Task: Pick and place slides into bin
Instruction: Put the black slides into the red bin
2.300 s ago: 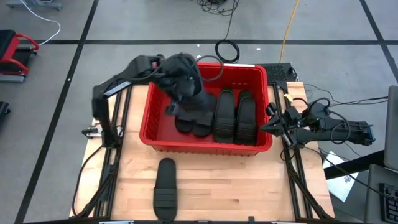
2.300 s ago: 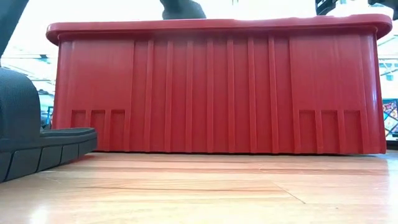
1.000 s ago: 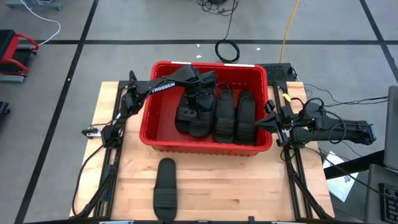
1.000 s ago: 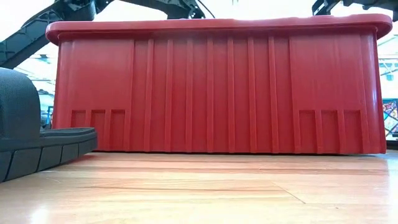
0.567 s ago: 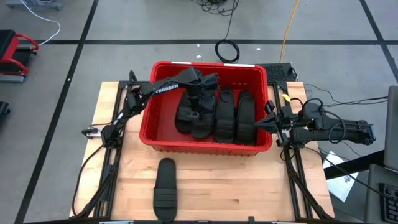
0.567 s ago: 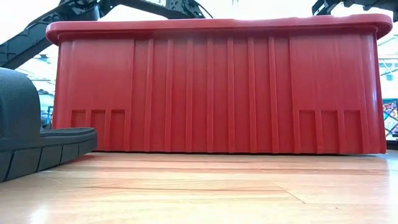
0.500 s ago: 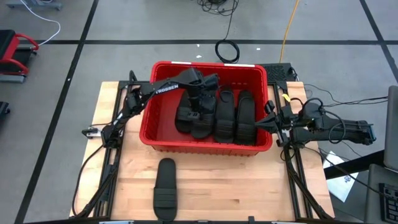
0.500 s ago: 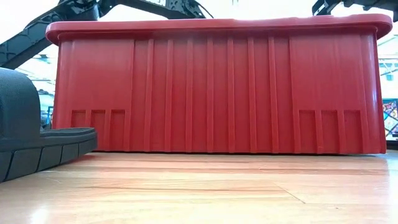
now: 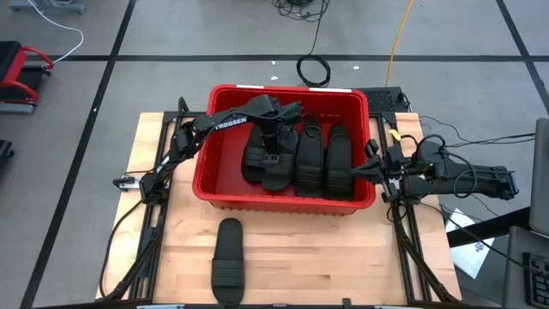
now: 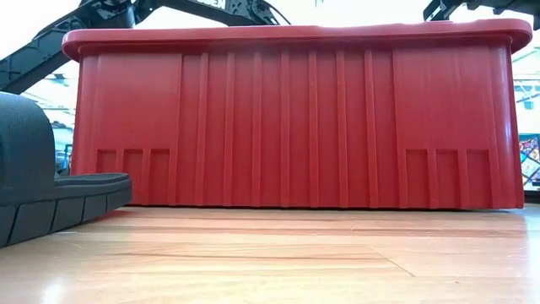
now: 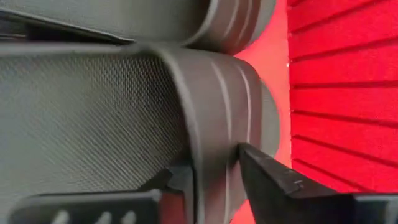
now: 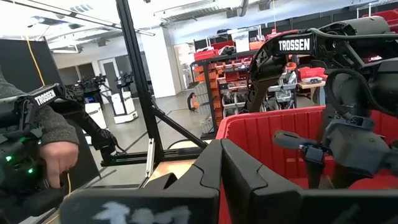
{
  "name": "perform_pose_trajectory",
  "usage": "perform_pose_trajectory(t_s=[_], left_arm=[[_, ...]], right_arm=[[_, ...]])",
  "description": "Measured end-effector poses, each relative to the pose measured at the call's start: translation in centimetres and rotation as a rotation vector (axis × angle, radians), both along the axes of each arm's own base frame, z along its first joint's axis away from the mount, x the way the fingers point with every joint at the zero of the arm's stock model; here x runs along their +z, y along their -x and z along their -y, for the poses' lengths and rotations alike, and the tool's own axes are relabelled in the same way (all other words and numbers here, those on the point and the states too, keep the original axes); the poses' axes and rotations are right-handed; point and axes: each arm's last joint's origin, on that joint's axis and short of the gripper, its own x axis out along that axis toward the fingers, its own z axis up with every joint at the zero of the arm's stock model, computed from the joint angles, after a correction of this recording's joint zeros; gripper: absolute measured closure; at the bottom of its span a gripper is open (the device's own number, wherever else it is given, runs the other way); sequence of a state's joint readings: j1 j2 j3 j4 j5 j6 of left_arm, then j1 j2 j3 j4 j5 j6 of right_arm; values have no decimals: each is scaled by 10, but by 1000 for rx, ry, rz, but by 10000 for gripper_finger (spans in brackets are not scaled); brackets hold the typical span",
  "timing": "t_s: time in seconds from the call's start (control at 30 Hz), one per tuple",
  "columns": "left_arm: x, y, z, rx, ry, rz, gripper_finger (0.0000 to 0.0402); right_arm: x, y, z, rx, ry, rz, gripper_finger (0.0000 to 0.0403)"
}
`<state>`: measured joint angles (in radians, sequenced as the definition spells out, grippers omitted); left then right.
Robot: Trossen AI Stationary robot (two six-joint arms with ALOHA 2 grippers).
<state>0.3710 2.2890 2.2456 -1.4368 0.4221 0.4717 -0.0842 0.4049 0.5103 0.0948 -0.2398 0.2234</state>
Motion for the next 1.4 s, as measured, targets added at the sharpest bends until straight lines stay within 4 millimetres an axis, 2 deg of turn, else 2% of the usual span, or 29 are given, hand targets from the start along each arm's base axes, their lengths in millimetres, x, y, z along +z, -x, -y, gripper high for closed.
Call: perform_pose_trajectory(t_s=[0.13, 0.33, 0.6, 0.8, 0.9, 0.97, 1.13, 1.3, 1.4], left_arm=[[7, 0, 1, 33, 36, 11, 254], [33, 2, 3, 31, 57, 80, 204], [64, 12, 7, -2, -96, 175, 173], [63, 14, 3, 20, -250, 117, 172], [62, 18, -4, 78, -416, 28, 172], [61, 25, -12, 117, -462, -46, 172], [59, 41, -30, 203, -374, -117, 172], [60, 52, -51, 442, -228, -125, 173], [58, 52, -59, 560, -181, -116, 189]], right_arm=[[0, 0, 0, 0, 0, 0, 403], [0, 0, 0, 0, 0, 0, 403], [0, 0, 0, -1, -1, -2, 403], [0, 0, 0, -1, -1, -2, 403], [0, 0, 0, -1, -1, -2, 403], [0, 0, 0, -1, -1, -2, 403], [0, 0, 0, -2, -1, -2, 403], [0, 0, 0, -2, -1, -2, 403], [0, 0, 0, -2, -1, -2, 403]])
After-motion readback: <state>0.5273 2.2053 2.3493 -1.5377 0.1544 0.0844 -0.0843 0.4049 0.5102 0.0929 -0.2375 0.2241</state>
